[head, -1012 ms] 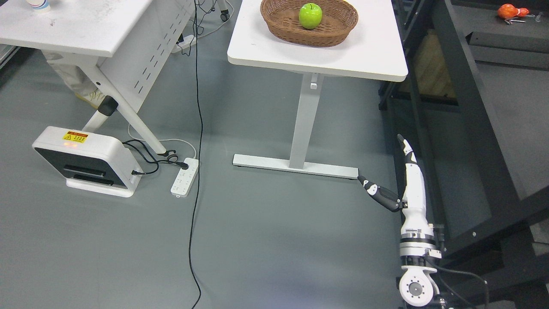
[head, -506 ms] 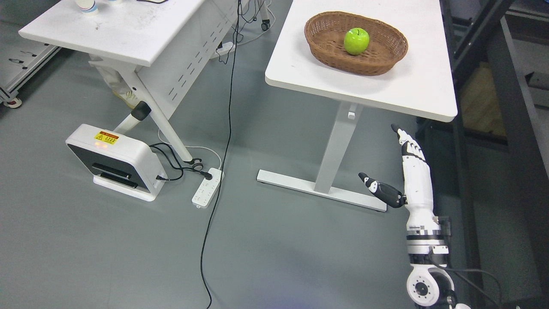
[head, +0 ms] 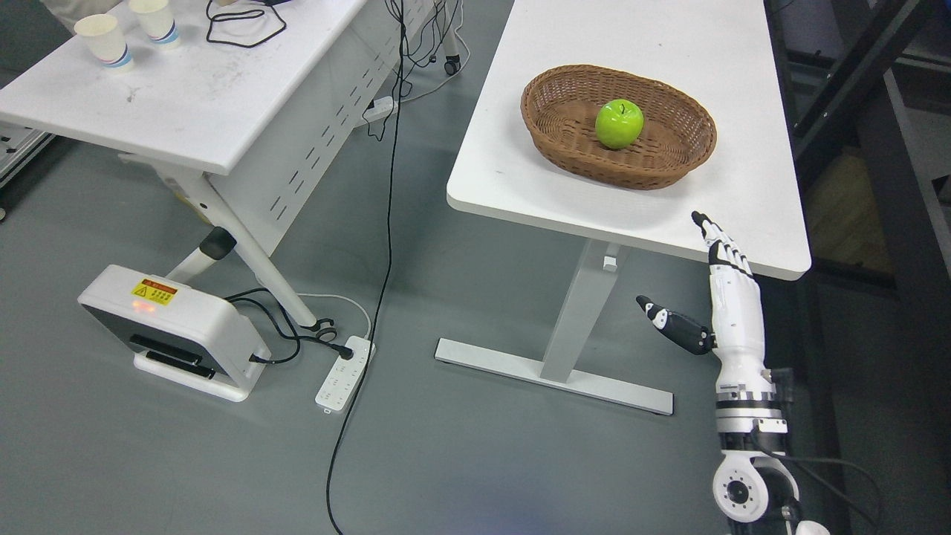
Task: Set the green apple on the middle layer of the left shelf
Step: 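Drive toward the table with the basket, right hand raised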
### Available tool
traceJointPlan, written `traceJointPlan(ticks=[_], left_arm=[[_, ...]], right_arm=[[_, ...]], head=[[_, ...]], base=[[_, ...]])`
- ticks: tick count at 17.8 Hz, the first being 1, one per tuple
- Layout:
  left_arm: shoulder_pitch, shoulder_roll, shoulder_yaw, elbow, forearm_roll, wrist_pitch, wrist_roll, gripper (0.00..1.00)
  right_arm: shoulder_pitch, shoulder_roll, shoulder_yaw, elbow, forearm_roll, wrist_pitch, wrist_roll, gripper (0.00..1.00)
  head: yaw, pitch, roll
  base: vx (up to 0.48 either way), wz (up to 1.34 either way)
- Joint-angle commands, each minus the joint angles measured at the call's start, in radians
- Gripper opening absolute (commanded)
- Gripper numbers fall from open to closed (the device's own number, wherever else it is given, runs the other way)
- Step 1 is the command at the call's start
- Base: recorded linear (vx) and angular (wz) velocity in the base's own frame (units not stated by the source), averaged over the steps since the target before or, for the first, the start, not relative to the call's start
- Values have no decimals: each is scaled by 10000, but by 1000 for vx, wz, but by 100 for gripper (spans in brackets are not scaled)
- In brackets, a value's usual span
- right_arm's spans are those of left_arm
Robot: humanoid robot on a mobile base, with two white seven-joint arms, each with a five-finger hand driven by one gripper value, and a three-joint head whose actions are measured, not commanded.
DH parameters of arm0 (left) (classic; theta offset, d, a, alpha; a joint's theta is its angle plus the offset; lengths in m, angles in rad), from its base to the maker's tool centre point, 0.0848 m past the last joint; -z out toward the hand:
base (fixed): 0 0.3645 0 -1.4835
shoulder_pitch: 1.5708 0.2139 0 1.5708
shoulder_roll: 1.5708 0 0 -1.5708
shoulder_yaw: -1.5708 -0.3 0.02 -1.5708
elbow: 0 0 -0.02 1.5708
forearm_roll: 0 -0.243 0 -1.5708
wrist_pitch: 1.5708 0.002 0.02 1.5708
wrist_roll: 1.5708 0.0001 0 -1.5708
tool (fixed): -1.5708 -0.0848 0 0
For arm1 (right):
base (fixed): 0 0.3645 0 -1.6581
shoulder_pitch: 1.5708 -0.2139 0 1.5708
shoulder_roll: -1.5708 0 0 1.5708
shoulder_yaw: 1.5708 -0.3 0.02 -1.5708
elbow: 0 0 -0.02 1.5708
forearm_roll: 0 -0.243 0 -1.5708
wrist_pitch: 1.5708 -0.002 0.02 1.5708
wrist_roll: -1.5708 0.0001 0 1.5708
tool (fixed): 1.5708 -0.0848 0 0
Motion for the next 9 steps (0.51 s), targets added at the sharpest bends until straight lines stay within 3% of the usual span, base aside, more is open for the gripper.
traceJointPlan(ticks=[1,9], left_arm=[[7,175,0,0,0,-19,8,100],[7,175,0,0,0,-19,8,100]], right_arm=[[-56,-330,-26,-25,51,100,74,98],[-270,-331,-26,-10,35,208,151,98]], head=[[0,0,0],[0,0,0]], base=[[286,-71],[267,-40]])
